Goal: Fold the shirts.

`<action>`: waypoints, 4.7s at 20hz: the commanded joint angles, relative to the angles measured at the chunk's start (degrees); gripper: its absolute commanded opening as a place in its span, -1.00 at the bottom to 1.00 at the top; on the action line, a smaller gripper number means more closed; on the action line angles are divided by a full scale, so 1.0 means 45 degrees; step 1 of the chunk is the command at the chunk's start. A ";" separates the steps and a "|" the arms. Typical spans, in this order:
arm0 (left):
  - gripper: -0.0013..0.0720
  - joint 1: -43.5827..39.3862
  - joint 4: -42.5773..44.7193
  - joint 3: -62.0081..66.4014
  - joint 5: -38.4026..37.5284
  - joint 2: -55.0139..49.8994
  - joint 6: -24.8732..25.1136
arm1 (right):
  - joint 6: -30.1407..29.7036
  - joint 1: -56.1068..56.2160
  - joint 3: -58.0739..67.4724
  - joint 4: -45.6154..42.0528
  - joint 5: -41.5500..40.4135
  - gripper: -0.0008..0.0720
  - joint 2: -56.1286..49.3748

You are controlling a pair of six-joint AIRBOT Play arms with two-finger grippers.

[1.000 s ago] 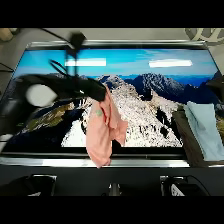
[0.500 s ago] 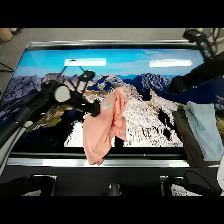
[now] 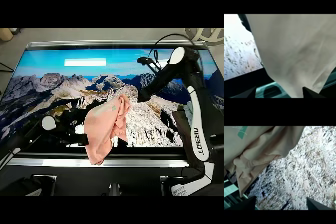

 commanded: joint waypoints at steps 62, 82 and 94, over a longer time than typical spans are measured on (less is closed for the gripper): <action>-0.89 0.2079 0.2497 0.1005 0.1530 0.2118 -0.0627 | -0.0024 -0.1729 0.0806 -0.0126 0.2458 0.39 -0.0860; -0.89 0.2069 0.2487 0.1010 0.0923 0.3381 -0.0432 | 0.1350 0.0185 -1.0831 0.5129 -0.6815 0.08 0.1501; -0.90 0.2084 0.7368 1.3270 0.2307 0.5304 -0.2016 | -0.2827 -0.2584 -0.0214 0.0588 -0.8150 -0.92 1.0627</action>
